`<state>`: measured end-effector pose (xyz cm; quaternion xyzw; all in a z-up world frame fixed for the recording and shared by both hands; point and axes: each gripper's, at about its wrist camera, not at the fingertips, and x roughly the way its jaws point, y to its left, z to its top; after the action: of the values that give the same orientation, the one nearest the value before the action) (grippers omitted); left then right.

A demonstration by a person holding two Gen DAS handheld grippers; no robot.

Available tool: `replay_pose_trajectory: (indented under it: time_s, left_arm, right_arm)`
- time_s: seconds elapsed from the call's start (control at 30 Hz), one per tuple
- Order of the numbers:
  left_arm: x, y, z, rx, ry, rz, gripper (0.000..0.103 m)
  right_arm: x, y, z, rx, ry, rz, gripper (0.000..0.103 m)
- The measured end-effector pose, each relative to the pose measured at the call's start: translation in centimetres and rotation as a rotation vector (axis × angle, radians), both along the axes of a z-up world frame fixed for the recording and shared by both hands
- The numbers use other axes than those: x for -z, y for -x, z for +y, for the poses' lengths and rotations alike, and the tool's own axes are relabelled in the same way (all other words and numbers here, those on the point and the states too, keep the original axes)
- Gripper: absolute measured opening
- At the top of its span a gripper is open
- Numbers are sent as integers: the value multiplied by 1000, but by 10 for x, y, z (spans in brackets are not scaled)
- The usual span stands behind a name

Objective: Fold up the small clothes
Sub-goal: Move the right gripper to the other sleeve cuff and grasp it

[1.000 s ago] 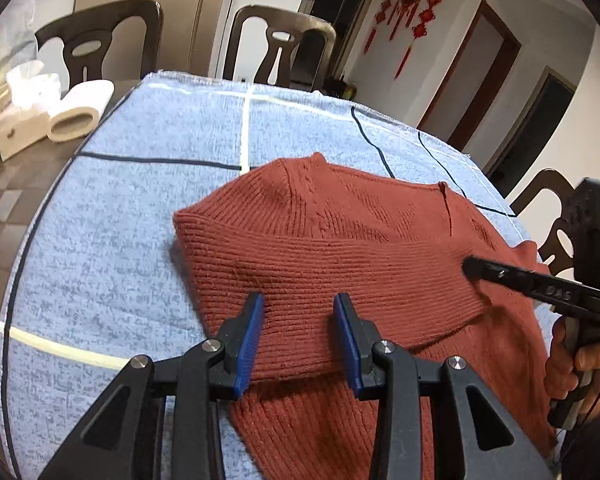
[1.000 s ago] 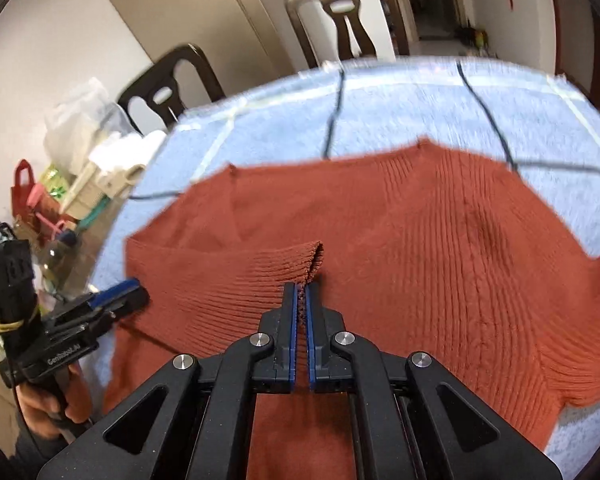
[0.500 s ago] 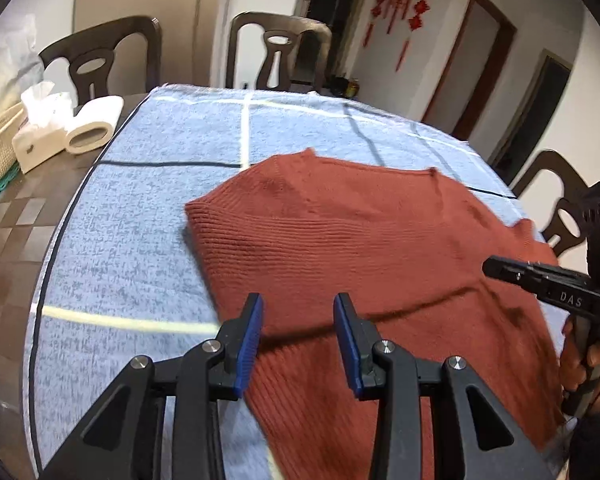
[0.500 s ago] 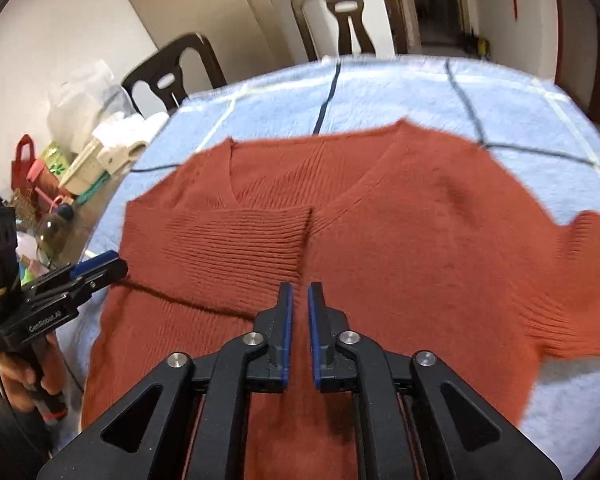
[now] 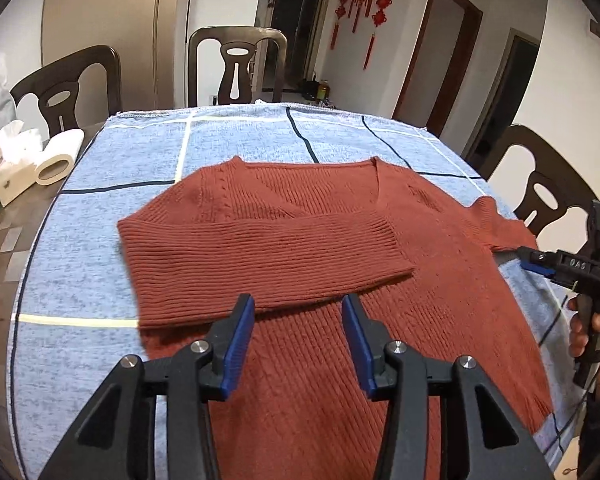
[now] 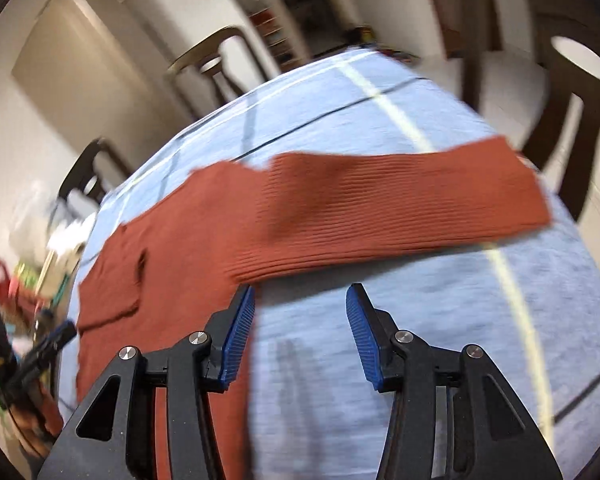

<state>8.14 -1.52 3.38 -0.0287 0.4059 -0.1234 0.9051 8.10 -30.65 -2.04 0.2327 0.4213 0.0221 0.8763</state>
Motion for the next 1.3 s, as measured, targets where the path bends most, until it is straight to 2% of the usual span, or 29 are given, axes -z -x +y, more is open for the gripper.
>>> replay_pose_trajectory:
  time_s: [0.17,0.27,0.37,0.6,0.67,0.7,0.77,1.0,1.2,1.3]
  left_arm:
    - [19,-6,-2,-24,-15,31,48]
    - [28,-6,-1,-32,-18,50,48]
    - [28,-4,-1,-33,-13,42,49]
    - [29,-4,-1,-35,-8,42,50]
    - [30,-3,-1,-35,-10,42,50]
    - [30,-3,-1,-35,-10,41,50]
    - [30,-3,-2,-35,-9,42,50]
    - [30,-4,-1,-35,-1,42,51]
    - [30,-3,-1,-34,-2,41,51]
    - [30,-3,-1,-34,2,41,51]
  right_arm:
    - [5,-1,-39,115,-84,-15,49]
    - [5,-5,-52,192,-65,2,49]
    - [11,-6,-70,255,-141,-3,49]
    - [13,-11,-81,356,-168,-42,46]
    - [13,-12,-82,374,-154,-34,32]
    - [13,-15,-82,381,-142,-21,20]
    - [13,-16,-87,371,-146,-11,9]
    - [-31,-13,-57,272,-90,-118,8]
    - [-78,-24,17,56,-53,-209,8]
    - [-83,-34,57,-61,-49,-221,8]
